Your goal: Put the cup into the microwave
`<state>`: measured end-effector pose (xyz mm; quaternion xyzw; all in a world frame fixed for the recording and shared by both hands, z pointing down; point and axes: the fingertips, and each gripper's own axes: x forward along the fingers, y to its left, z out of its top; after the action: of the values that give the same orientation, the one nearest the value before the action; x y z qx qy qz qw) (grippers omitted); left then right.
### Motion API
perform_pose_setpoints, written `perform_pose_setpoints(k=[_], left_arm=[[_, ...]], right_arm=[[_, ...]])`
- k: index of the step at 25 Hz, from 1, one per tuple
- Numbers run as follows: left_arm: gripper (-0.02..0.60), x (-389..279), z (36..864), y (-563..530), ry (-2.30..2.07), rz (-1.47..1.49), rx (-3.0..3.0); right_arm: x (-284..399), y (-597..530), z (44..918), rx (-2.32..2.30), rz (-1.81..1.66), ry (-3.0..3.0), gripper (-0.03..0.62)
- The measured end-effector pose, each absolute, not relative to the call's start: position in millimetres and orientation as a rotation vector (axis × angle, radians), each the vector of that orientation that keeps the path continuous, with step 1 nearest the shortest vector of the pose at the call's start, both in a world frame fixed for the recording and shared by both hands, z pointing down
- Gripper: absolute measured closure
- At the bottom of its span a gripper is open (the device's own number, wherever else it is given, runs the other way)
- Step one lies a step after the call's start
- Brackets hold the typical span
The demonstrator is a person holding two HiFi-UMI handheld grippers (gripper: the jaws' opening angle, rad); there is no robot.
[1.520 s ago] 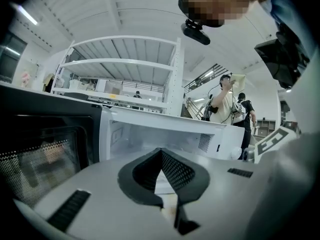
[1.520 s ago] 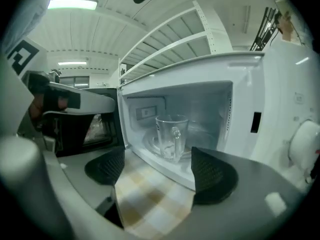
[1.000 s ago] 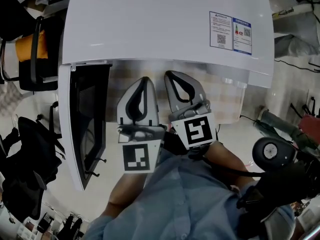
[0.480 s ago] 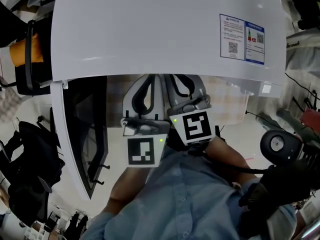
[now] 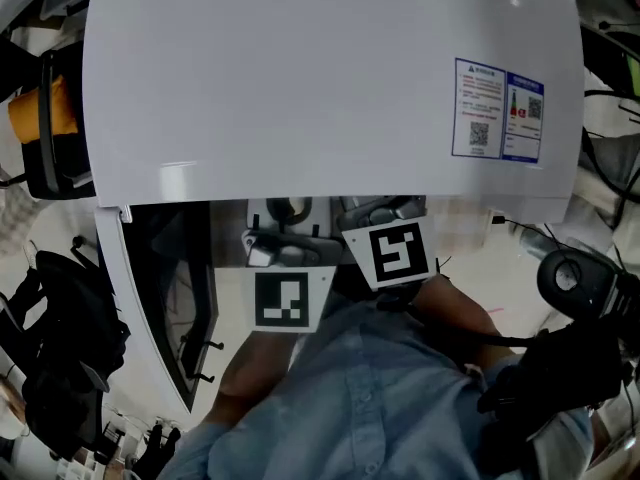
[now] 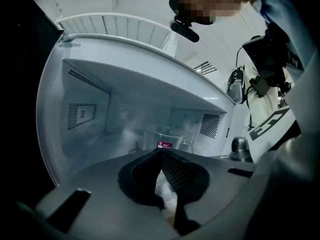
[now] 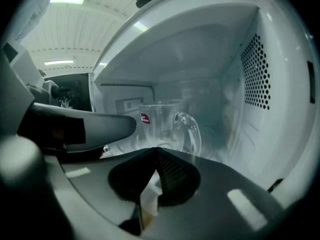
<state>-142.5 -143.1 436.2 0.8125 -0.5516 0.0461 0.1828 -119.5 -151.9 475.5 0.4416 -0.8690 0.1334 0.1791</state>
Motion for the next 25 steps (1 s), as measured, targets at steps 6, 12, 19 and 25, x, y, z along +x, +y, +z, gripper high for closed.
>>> perform_pose_setpoints(k=[6,12,19,25], left_arm=[[0.575,-142.0,437.6,-152.7,-1.550,0.122,2.296],[0.575,-141.6,438.4,-154.8,-1.546,0.126,2.298],[0.575,-140.3,433.8,-149.6,-1.542,0.111,2.304],[0.575,-142.0,423.2,-131.8,-1.556,0.118,2.291]], right_arm=[[-119.5,-161.4,475.4,1.252,0.362,-2.456,0.592],[-120.0,-165.2,475.6,1.248,0.366,-2.456,0.592],[-122.2,-164.1,472.8,1.249,0.364,-2.465,0.591],[-124.5,-144.2,466.8,1.224,0.401,-2.471,0.589]])
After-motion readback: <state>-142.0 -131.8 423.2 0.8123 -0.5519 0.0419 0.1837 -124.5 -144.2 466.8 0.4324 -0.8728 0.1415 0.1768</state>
